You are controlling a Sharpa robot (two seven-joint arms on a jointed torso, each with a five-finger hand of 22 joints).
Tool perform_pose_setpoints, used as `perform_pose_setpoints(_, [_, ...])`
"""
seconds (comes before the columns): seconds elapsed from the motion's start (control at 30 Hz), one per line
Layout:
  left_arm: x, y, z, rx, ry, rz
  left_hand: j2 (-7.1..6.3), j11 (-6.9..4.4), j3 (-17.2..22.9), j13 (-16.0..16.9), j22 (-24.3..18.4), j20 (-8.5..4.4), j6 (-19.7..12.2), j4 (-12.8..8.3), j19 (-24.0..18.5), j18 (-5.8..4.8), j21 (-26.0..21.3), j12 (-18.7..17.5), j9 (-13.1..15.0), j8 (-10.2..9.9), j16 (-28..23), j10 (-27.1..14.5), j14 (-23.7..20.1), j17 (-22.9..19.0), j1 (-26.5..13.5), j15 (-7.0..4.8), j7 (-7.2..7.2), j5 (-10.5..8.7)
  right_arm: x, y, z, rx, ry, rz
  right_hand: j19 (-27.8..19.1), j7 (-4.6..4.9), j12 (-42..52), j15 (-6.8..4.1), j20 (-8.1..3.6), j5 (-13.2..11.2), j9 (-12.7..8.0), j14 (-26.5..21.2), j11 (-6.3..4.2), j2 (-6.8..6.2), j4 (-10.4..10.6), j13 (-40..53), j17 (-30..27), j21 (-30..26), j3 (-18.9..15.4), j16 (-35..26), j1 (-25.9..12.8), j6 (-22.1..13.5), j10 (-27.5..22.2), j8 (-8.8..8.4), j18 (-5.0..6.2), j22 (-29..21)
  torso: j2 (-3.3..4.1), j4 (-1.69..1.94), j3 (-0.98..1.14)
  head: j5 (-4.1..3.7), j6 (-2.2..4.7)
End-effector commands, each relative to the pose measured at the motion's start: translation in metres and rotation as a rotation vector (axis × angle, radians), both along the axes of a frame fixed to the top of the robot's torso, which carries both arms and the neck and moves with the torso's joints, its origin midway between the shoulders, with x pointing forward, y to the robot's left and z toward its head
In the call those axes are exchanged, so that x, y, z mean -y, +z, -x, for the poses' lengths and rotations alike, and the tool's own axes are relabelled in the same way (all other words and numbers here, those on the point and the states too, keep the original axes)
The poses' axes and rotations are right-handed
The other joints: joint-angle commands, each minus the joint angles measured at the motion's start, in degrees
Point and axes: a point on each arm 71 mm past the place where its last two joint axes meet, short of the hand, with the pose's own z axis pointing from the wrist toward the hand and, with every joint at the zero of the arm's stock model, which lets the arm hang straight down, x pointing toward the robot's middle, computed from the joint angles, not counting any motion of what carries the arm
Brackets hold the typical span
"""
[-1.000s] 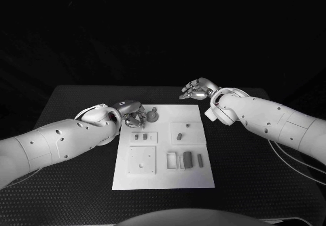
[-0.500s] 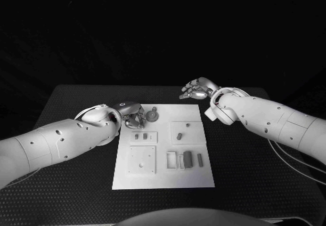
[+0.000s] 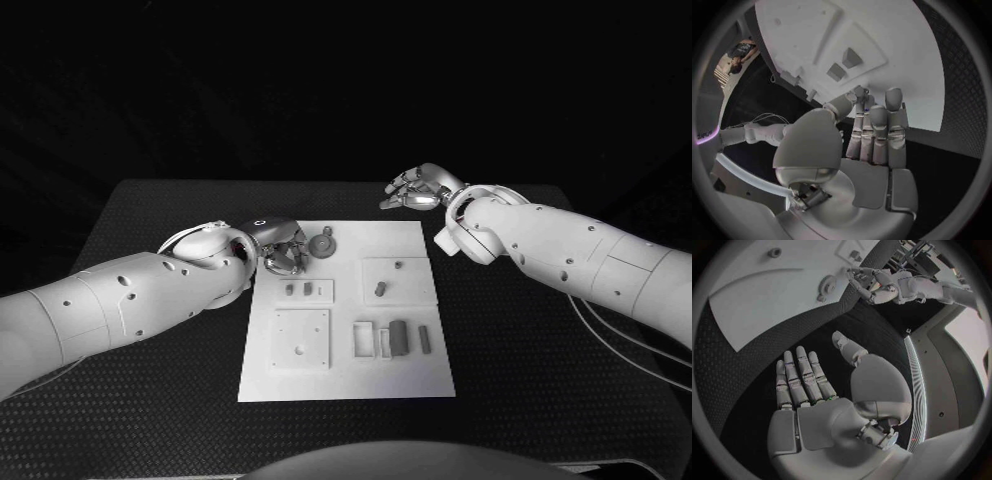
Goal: Assemble the parts on the task board
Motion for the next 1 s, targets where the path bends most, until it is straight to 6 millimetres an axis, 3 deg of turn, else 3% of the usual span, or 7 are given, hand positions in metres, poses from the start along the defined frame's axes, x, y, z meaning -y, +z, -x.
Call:
perform_pose_setpoints(0.03, [0.0013, -0.0022, 0.0012, -0.023, -0.011, -0.016, 0.78, 0.83, 0.6, 1.3, 1.3, -0.16, 0.2, 0.1, 0.0, 3.64, 0.3, 0.3, 0.0, 0.1, 0.1, 1.9, 1.2, 0.0, 0.2, -0.69, 0.05, 0.14, -0.0013, 0.0, 0.0003, 0.001, 0.013, -0.001, 0.4, 2.8, -0.4, 0.08, -0.12, -0.1, -0.1, 0.2, 0.03, -0.03, 0.5, 0.0, -0.1, -0.3, 0.0, 0.0, -0.4, -0.2, 0.4, 0.03, -0.5, 0.7, 0.02, -0.02, 0.04, -0.01, -0.03])
perform_pose_setpoints(1.0, [0.0066, -0.0064, 0.0032, -0.06, -0.032, -0.039, 0.88, 0.83, 0.6, 1.4, 1.3, -0.16, 0.2, 0.1, -0.2, 3.58, 0.2, 0.1, 0.1, 0.2, 0.0, 2.0, 1.2, 0.0, 0.2, -0.69, 0.05, 0.07, -0.0006, -0.0005, 0.0003, 0.0, 0.012, 0.0, 0.4, 2.81, -0.4, 0.08, -0.12, -0.1, -0.1, 0.2, 0.03, -0.02, 0.5, 0.0, -0.1, -0.4, 0.0, 0.0, -0.4, -0.2, 0.5, 0.05, -0.48, 0.8, 0.0, 0.0, 0.01, -0.28, -0.25])
